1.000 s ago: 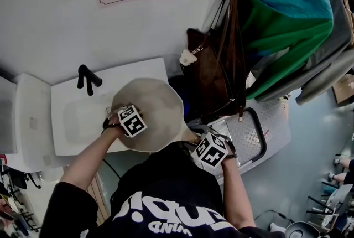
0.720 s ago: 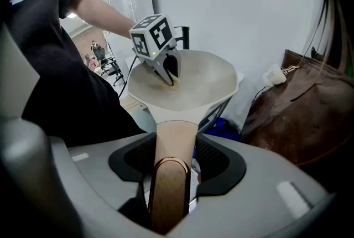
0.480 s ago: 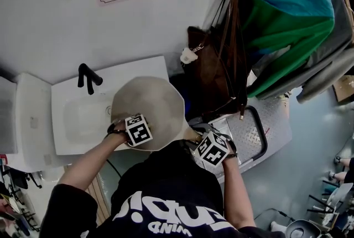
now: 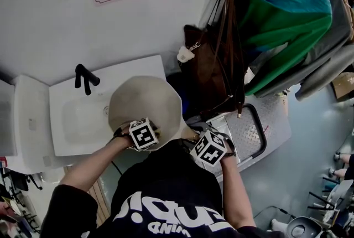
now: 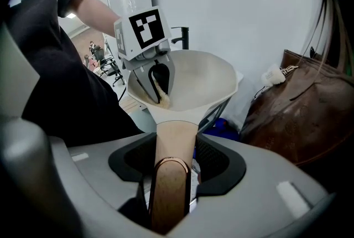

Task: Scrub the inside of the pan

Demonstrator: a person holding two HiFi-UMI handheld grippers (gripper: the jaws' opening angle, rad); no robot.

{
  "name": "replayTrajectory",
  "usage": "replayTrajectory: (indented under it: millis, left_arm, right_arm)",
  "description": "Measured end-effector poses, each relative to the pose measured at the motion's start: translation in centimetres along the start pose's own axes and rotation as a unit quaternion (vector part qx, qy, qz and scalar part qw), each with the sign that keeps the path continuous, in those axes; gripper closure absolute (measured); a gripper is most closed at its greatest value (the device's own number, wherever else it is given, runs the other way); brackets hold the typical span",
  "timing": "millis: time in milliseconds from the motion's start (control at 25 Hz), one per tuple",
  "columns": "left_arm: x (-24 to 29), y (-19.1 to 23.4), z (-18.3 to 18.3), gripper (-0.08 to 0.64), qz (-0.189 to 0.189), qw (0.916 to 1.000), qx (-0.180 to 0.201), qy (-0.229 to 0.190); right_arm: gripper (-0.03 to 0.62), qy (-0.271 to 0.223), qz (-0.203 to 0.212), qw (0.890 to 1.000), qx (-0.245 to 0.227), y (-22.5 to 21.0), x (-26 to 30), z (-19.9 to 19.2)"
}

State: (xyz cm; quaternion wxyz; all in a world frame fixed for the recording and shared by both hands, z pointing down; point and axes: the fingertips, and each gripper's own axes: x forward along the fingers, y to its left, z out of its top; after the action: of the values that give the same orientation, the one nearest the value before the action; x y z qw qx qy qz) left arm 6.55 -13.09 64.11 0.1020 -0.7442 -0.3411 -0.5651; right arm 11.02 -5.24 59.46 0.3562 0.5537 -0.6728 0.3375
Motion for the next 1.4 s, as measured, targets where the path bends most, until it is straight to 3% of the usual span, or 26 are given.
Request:
replayTrajectory:
  millis: [520,760,920,1200,1400]
  left_arm:
    - [-1.6,-0.4,6.0,0.485,0.044,0.991,0.031,-0.123]
    - [-3.3,0.6,7.8,0.485,0.096,0.9789,0.035,-0.177]
    - [-4.0,1.0,8.5,0.486,0.109,0.973,0.034,-0.2]
    - [-4.5,2.7,9.8,0.486,0.146,0.9619,0.023,-0.23]
    - [-4.5,4.6,10.7,0.486,0.172,0.952,-0.009,-0.253]
  right_arm:
    - [0.365,0.003,0.003,1.0,-0.006,0.0,0.0,0.0]
    - [0.365,0.001,0.003,1.0,-0.007,0.0,0.0,0.1]
    - [0.365,0.0,0.004,1.0,-0.007,0.0,0.0,0.0]
    - [0.365,0.001,0.005,1.0,-0.01,-0.1,0.0,0.0]
    - [0.365,0.001,0.006,1.0,-0.013,-0.1,-0.1,0.0]
